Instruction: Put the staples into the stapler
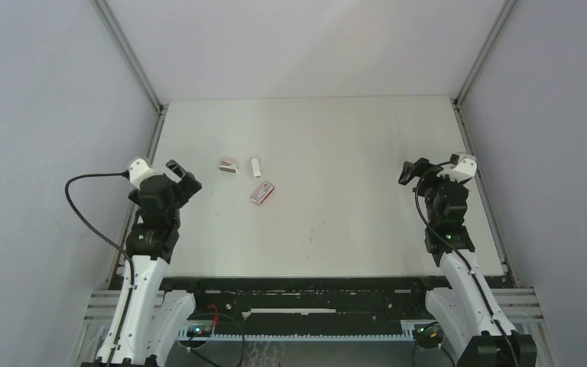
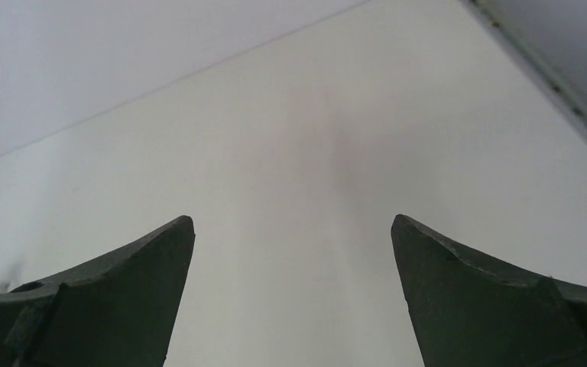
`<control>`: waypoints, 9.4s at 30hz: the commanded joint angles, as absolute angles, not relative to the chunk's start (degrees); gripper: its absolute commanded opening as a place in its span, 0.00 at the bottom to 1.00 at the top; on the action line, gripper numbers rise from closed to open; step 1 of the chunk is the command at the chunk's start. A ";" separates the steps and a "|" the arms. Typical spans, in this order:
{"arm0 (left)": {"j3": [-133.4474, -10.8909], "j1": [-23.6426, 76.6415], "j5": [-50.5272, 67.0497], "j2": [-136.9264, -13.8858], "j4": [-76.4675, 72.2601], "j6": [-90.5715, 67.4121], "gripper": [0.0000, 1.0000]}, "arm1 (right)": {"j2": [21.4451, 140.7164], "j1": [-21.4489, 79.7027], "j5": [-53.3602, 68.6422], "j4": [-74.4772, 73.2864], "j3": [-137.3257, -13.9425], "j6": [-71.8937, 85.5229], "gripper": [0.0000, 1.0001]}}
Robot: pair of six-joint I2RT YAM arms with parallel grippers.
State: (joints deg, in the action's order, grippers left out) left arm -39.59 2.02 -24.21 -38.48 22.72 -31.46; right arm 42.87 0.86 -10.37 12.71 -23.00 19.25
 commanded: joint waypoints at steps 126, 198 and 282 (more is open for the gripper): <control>-37.26 44.73 -0.81 -79.13 -10.11 -24.60 0.78 | 74.66 20.10 24.63 -6.27 -43.97 12.64 0.67; -18.11 41.92 -7.31 -58.94 -15.42 -48.69 0.66 | 113.82 28.13 38.57 -8.88 -67.76 15.64 0.17; -55.55 48.16 8.25 -104.08 -1.67 4.92 0.42 | 99.97 16.08 39.72 2.67 -48.71 29.77 0.32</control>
